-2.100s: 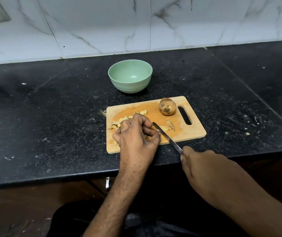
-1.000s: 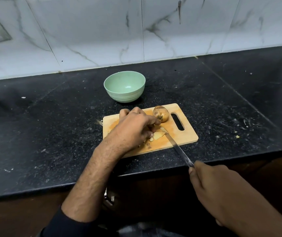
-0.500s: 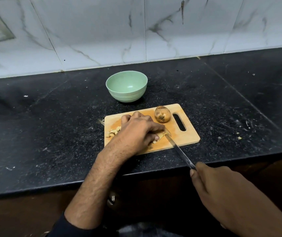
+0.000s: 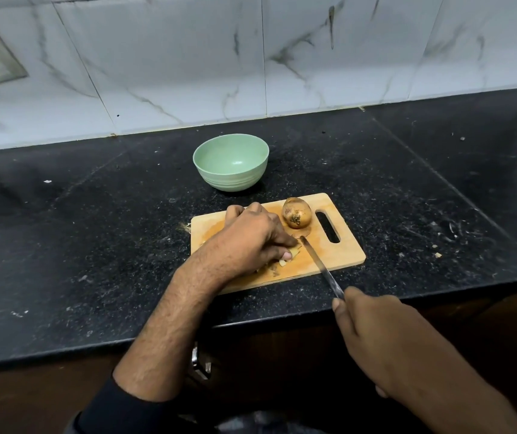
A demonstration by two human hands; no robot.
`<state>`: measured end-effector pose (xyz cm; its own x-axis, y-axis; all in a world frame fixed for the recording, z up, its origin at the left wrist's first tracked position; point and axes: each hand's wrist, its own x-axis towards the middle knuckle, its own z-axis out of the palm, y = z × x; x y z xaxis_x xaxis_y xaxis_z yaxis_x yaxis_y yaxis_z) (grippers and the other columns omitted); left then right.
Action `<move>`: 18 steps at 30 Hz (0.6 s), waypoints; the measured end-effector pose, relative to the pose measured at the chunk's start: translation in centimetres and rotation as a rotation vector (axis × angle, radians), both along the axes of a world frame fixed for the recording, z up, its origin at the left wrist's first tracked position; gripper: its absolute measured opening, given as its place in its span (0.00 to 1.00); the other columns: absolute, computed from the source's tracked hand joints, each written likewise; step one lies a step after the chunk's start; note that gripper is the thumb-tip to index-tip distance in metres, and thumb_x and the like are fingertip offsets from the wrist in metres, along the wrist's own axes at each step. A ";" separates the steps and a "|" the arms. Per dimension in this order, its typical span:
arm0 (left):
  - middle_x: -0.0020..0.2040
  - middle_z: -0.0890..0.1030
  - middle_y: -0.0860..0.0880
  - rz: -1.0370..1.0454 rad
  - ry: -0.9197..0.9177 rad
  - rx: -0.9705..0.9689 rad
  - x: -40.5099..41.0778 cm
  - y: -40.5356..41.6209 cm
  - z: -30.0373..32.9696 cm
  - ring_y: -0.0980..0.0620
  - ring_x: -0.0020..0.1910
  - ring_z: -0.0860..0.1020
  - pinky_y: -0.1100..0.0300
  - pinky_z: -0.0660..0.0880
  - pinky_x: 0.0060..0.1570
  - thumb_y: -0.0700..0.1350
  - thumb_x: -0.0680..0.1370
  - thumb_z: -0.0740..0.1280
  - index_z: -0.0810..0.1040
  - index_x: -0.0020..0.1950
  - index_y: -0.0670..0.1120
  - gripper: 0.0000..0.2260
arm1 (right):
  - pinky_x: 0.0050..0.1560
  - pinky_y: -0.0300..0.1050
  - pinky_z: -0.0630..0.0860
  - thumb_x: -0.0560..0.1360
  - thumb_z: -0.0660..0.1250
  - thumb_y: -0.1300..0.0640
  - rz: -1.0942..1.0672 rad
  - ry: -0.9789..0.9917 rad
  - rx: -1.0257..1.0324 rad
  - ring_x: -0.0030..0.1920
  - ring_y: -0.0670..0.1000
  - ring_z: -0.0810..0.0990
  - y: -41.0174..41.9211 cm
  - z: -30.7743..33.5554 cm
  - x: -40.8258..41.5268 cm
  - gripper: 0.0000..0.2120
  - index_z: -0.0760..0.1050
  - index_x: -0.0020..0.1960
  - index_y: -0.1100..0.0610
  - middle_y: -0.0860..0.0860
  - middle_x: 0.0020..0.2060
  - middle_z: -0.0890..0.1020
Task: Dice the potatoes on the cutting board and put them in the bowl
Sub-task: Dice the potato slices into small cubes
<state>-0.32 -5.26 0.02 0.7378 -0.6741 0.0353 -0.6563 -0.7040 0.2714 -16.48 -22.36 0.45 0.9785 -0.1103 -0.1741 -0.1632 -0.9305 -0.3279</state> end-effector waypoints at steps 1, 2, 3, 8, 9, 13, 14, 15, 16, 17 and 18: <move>0.50 0.75 0.65 0.001 0.014 0.001 0.0 0.1 0.0 0.57 0.57 0.65 0.57 0.54 0.54 0.57 0.76 0.70 0.81 0.63 0.61 0.15 | 0.35 0.42 0.79 0.84 0.45 0.42 0.001 -0.002 -0.003 0.24 0.43 0.71 0.1 0.0 0.1 0.16 0.63 0.42 0.46 0.49 0.34 0.76; 0.50 0.75 0.65 0.002 0.024 0.005 0.0 0.2 0.1 0.58 0.56 0.65 0.57 0.54 0.53 0.57 0.76 0.71 0.81 0.63 0.61 0.15 | 0.35 0.41 0.79 0.84 0.45 0.42 0.003 -0.004 -0.007 0.25 0.43 0.71 0.2 -0.1 0.1 0.16 0.62 0.43 0.46 0.48 0.34 0.76; 0.50 0.75 0.65 0.005 0.028 0.011 0.0 0.2 0.2 0.57 0.56 0.65 0.56 0.54 0.54 0.56 0.76 0.71 0.80 0.63 0.61 0.15 | 0.34 0.41 0.78 0.84 0.45 0.42 0.006 -0.007 -0.010 0.25 0.43 0.71 0.2 0.0 0.1 0.16 0.62 0.43 0.47 0.48 0.34 0.76; 0.54 0.82 0.61 0.038 0.001 0.050 0.0 -0.6 0.4 0.56 0.57 0.66 0.56 0.54 0.53 0.57 0.75 0.72 0.82 0.60 0.61 0.14 | 0.35 0.41 0.77 0.84 0.46 0.42 0.023 -0.018 -0.007 0.27 0.42 0.72 0.5 -0.4 0.2 0.15 0.63 0.44 0.46 0.47 0.34 0.76; 0.53 0.82 0.61 0.044 -0.005 0.058 0.0 -0.8 0.5 0.56 0.58 0.66 0.56 0.54 0.55 0.57 0.75 0.72 0.83 0.60 0.60 0.14 | 0.36 0.42 0.77 0.84 0.46 0.42 0.028 -0.022 -0.009 0.29 0.42 0.73 0.5 -0.4 0.2 0.15 0.63 0.44 0.46 0.47 0.34 0.76; 0.53 0.83 0.60 0.104 -0.040 0.058 -0.5 -0.9 0.3 0.55 0.59 0.67 0.54 0.55 0.58 0.58 0.75 0.72 0.83 0.58 0.60 0.12 | 0.37 0.42 0.74 0.84 0.45 0.43 0.044 -0.045 -0.008 0.31 0.42 0.72 0.7 -0.6 0.5 0.14 0.63 0.47 0.46 0.46 0.35 0.75; 0.53 0.83 0.59 0.128 -0.059 0.058 -0.8 -0.9 0.1 0.55 0.59 0.67 0.54 0.55 0.57 0.58 0.76 0.71 0.83 0.58 0.60 0.12 | 0.37 0.42 0.74 0.84 0.45 0.43 0.048 -0.055 -0.006 0.31 0.42 0.72 0.8 -0.7 0.6 0.13 0.63 0.47 0.46 0.46 0.35 0.75; 0.52 0.83 0.59 0.155 -0.082 0.054 -1.3 -1.0 -0.1 0.54 0.59 0.67 0.53 0.55 0.56 0.58 0.77 0.70 0.84 0.57 0.60 0.10 | 0.37 0.42 0.74 0.84 0.45 0.43 0.052 -0.064 -0.003 0.32 0.43 0.72 0.9 -0.7 0.7 0.13 0.63 0.48 0.46 0.46 0.35 0.75; 0.51 0.82 0.58 0.183 -0.107 0.044 -1.7 -1.1 -0.3 0.54 0.58 0.67 0.53 0.54 0.55 0.58 0.78 0.69 0.84 0.55 0.59 0.09 | 0.38 0.42 0.74 0.84 0.45 0.43 0.056 -0.070 -0.005 0.33 0.43 0.73 1.1 -0.7 0.8 0.13 0.64 0.49 0.47 0.45 0.36 0.75; 0.49 0.82 0.57 0.212 -0.132 0.031 -2.2 -1.2 -0.6 0.53 0.57 0.67 0.52 0.54 0.54 0.57 0.79 0.68 0.85 0.53 0.58 0.08 | 0.38 0.43 0.74 0.85 0.45 0.44 0.062 -0.074 -0.010 0.34 0.44 0.73 1.2 -0.8 0.9 0.13 0.64 0.49 0.47 0.45 0.36 0.74; 0.47 0.82 0.57 0.246 -0.158 0.018 -2.7 -1.3 -0.8 0.53 0.56 0.67 0.53 0.54 0.51 0.57 0.79 0.67 0.85 0.51 0.57 0.08 | 0.38 0.43 0.72 0.85 0.45 0.44 0.070 -0.077 -0.015 0.35 0.45 0.73 1.4 -0.8 1.0 0.13 0.64 0.49 0.47 0.44 0.36 0.73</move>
<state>-3.02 -6.61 -0.83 0.8653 -0.4775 0.1524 -0.4987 -0.8509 0.1653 -15.44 -20.94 -0.33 0.9943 -0.0436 -0.0972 -0.0729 -0.9436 -0.3229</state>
